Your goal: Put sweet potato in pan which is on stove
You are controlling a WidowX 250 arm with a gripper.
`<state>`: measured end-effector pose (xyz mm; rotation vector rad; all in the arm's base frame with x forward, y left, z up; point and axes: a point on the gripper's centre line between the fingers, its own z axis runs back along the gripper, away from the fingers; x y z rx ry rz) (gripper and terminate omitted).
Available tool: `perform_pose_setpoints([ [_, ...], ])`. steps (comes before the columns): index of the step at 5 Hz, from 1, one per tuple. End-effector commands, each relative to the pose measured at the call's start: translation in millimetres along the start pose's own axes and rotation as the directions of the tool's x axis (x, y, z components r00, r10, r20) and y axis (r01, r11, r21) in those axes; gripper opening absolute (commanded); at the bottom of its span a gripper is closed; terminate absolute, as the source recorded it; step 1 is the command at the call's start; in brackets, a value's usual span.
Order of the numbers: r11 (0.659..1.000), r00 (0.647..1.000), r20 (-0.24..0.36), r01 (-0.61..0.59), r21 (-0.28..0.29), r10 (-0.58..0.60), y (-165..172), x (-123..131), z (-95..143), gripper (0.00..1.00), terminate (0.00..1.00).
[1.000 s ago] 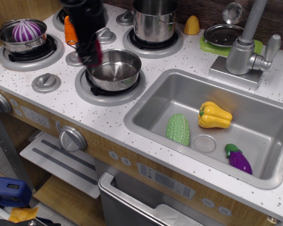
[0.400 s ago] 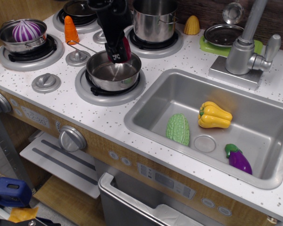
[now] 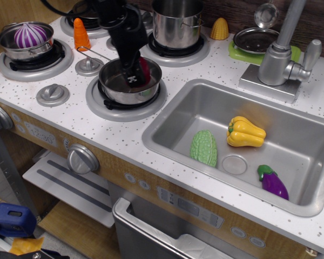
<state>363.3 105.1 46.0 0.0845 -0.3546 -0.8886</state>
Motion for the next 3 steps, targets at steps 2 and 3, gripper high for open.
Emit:
perform_pose_setpoints([
  [2,0.999,0.999,0.014,0.035,0.017,-0.035,14.9,-2.2,8.6,1.00,0.00],
  [3,0.999,0.999,0.014,0.035,0.017,-0.035,14.9,-2.2,8.6,1.00,1.00],
])
